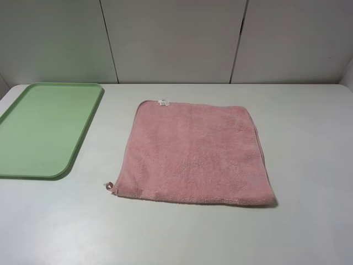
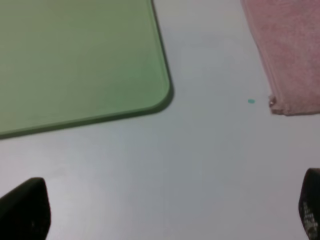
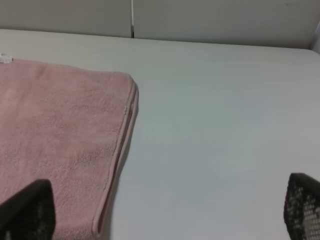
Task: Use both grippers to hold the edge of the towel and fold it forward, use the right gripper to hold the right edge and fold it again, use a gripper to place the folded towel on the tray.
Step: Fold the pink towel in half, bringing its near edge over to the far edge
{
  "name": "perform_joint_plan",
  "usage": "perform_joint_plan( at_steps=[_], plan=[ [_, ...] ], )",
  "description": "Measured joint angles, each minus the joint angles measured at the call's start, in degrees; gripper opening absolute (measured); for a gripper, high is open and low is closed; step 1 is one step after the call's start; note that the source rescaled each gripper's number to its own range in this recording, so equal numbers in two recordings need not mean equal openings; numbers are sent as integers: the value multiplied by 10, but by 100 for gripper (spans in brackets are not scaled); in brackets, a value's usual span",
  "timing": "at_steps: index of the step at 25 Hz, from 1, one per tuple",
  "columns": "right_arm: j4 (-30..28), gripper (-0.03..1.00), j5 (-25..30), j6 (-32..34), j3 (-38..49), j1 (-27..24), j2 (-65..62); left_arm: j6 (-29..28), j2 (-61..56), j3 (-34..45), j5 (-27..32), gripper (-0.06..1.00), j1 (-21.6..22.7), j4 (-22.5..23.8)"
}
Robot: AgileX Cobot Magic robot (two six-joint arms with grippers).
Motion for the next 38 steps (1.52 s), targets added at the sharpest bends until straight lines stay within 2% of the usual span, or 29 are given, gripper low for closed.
perform_joint_plan(
  at_steps=[32,38],
  plan=[
    [0,100,0,7,0,0,0,0,0,0,0,100,0,6],
    [0,100,0,9,0,0,40,1,39,-3,6,99,0,6]
  ],
)
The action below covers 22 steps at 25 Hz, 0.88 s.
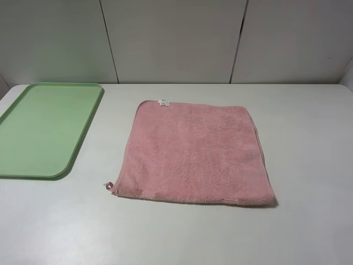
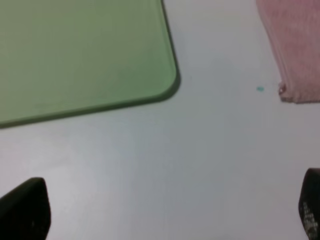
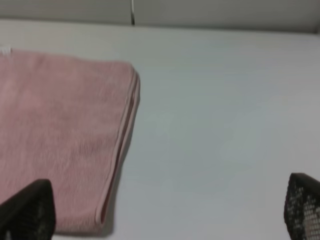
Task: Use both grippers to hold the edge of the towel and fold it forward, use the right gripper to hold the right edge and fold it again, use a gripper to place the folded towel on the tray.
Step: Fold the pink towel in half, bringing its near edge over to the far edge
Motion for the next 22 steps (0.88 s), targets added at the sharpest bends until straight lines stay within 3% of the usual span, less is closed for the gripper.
perform_joint_plan(
  at_steps=[5,10,14,22],
  plan=[
    [0,100,-5,-2,-4,0,66,14,82,-34,1,99,0,0],
    [1,100,-26,-25,-27,0,147,73,174,-89,1,99,0,0],
    [20,100,-31,-73,-55,0,204,107,246,-127,0,99,0,-13],
    [108,100,-69,-201,-85,0,292,185,365,-153,-18,99,-5,-86]
  ],
)
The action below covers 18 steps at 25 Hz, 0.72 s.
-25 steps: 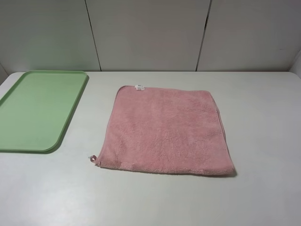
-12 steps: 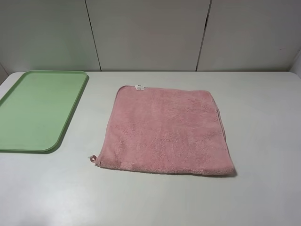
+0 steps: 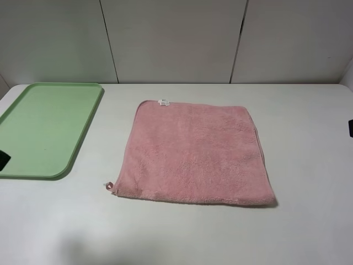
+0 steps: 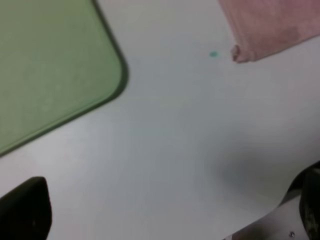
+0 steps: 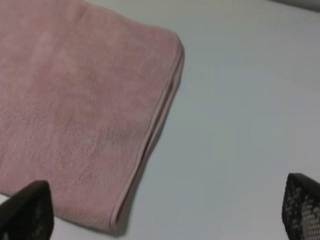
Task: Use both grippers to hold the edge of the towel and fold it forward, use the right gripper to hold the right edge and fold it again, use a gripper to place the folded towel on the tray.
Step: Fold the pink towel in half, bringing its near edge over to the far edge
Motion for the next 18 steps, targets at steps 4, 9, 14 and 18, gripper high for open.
perform_joint_plan(
  at_steps=[4,9,14,18],
  plan=[
    [14,100,-29,-63,-14,0,48,58,57,-7,-30,99,-40,-12],
    [18,100,-65,-117,-22,0,113,119,109,-20,-84,99,-97,-13],
    [18,100,-80,-184,-23,0,178,178,146,-34,-117,99,-138,-14],
    [18,100,-76,-277,-23,0,218,221,182,-43,-154,99,-154,4]
  ],
)
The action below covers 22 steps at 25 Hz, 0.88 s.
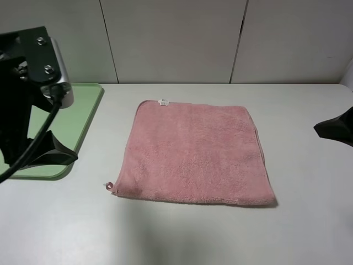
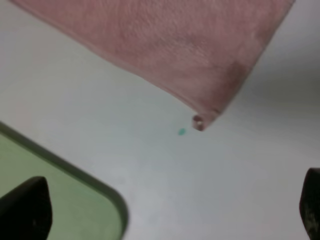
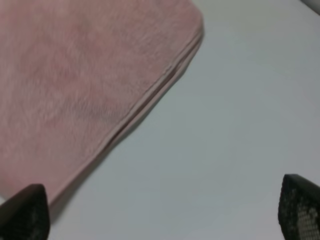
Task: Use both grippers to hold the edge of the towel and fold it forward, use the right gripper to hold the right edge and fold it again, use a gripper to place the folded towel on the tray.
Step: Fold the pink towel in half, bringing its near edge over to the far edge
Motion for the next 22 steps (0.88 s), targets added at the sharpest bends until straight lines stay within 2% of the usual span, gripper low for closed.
perform_joint_plan(
  at_steps=[5,10,15,22],
  plan=[
    [0,100,11,-114,0,0,17,27,63,0,-39,99,-2,51],
    [0,100,15,-182,0,0,26,90,121,0,-81,99,-3,57],
    [0,100,17,-205,0,0,53,142,163,0,-114,99,-3,58],
    [0,100,12,-209,0,0,105,215,203,0,-117,99,-15,59]
  ],
)
